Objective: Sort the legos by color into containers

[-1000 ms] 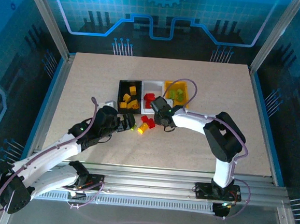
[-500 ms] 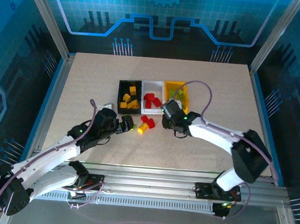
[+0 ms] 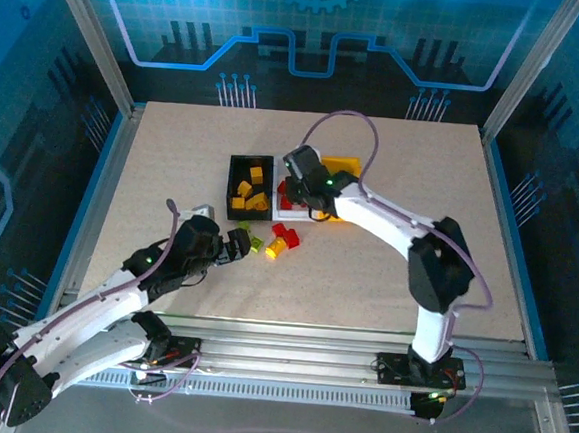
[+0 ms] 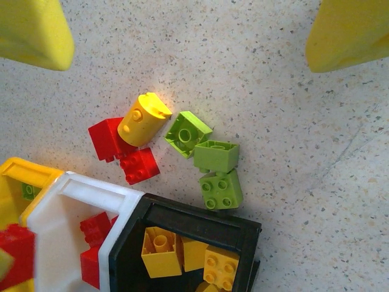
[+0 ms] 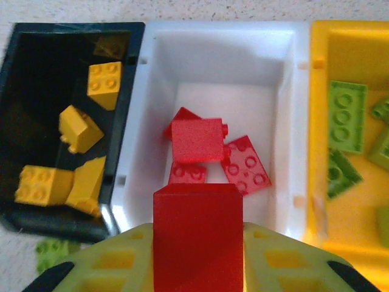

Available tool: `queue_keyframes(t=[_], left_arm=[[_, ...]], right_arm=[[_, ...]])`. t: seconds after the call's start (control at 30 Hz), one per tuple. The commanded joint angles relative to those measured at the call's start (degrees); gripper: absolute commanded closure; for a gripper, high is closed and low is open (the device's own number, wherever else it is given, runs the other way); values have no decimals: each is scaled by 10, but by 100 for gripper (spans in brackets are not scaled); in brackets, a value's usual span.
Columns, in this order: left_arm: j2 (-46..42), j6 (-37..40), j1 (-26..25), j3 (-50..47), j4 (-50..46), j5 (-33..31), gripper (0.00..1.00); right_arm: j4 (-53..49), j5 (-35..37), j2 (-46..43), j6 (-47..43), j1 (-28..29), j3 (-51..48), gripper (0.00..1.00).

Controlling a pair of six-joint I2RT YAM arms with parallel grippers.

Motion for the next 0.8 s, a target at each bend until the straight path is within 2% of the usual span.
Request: queue_keyframes(t=[0.0,0.07,0.23,0.3,0.43,0.57,0.63,0.77], left_arm=[[-11,-9,4,-7,-26,-13,1],[-13,-9,4,-7,-30,-14,1],[-11,-8,6,-8,-28,-13,1],[-8,-6,8,-7,-23,-12,1],[4,2,12,-4,-4,-4,1],[50,20,33,0,41,41,2],[104,34,41,12,65,58,6],[220,66,41,52,98,38,18]], right_arm=[[-55,26,55,-1,-16,69,68],[-75,30,79,9,-19,97,66],[-73,18,84,5,-17,118,33],[-61,17,62,-3,-12,112,28],[-43,18,0,-15,7,67,27],[-8,12,-72,-4,29,-30,28],[9,8,-105,7,37,-82,29],[28,-2,-153,33,41,-159,29]])
